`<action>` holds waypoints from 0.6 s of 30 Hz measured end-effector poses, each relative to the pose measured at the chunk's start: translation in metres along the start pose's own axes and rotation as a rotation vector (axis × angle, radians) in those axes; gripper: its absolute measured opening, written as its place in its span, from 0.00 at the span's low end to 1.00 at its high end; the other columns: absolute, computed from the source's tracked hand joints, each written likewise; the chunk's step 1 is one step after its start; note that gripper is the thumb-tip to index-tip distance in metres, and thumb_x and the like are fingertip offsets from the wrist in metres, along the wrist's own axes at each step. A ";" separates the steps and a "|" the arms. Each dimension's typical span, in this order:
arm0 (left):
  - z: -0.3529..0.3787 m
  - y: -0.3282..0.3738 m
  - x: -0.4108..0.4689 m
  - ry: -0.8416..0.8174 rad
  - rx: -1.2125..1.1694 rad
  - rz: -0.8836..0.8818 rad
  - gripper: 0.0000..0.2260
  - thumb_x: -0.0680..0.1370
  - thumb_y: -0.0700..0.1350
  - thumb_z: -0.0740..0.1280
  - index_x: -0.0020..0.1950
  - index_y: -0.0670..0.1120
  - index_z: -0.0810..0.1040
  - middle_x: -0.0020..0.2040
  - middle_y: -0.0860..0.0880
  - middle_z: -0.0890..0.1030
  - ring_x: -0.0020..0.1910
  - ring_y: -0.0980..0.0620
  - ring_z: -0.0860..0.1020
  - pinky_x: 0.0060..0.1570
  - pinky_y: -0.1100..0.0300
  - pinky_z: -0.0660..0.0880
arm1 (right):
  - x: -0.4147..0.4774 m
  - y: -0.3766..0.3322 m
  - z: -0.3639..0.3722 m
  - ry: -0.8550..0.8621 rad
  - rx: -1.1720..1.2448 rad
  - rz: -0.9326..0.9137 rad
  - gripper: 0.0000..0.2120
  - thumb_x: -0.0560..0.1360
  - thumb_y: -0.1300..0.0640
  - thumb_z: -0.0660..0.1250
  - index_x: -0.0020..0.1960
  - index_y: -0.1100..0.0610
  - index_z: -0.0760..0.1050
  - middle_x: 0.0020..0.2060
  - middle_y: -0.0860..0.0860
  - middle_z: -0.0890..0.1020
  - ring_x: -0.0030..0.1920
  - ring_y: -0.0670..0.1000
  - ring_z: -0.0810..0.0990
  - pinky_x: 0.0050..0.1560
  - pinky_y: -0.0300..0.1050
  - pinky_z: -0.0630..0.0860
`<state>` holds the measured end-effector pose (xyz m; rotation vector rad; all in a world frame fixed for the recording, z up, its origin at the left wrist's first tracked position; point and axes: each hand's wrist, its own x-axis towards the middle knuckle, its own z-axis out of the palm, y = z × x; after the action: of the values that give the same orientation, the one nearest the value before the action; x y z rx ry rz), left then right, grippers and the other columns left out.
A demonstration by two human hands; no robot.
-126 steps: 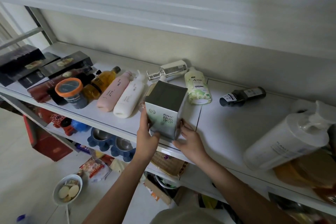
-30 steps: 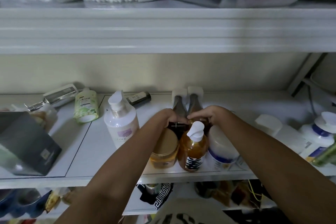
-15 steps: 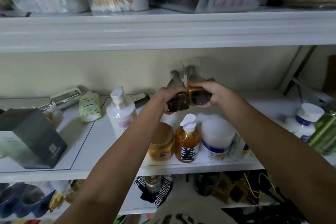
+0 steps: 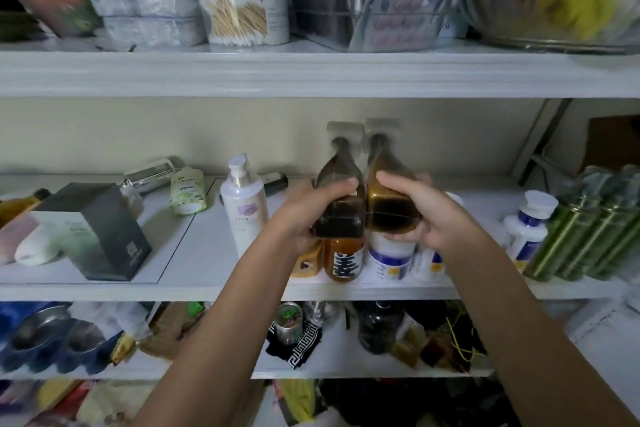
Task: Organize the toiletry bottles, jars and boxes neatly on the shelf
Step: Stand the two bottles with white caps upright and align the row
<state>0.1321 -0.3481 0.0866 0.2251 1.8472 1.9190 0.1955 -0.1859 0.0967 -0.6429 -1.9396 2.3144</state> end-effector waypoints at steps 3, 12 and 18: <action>-0.008 -0.016 -0.043 0.011 0.094 0.026 0.25 0.68 0.56 0.74 0.60 0.47 0.74 0.52 0.45 0.83 0.51 0.45 0.82 0.53 0.46 0.79 | -0.031 0.026 0.008 -0.002 0.069 -0.013 0.25 0.69 0.52 0.74 0.60 0.51 0.65 0.57 0.54 0.76 0.54 0.57 0.78 0.46 0.57 0.80; -0.053 -0.059 -0.150 0.126 0.107 0.091 0.20 0.72 0.49 0.70 0.63 0.56 0.71 0.49 0.58 0.83 0.49 0.61 0.81 0.43 0.71 0.76 | -0.110 0.086 0.057 -0.061 0.080 -0.077 0.27 0.63 0.51 0.75 0.58 0.45 0.67 0.51 0.48 0.81 0.50 0.50 0.82 0.47 0.49 0.79; -0.102 -0.079 -0.184 0.205 0.109 0.106 0.30 0.68 0.52 0.77 0.66 0.65 0.69 0.63 0.65 0.74 0.63 0.64 0.73 0.58 0.60 0.75 | -0.124 0.122 0.101 -0.109 0.110 -0.122 0.23 0.66 0.58 0.74 0.54 0.43 0.67 0.44 0.46 0.83 0.43 0.42 0.82 0.37 0.35 0.77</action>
<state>0.2670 -0.5209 0.0368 0.1695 2.1151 1.9770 0.3008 -0.3435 0.0274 -0.3854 -1.8208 2.4059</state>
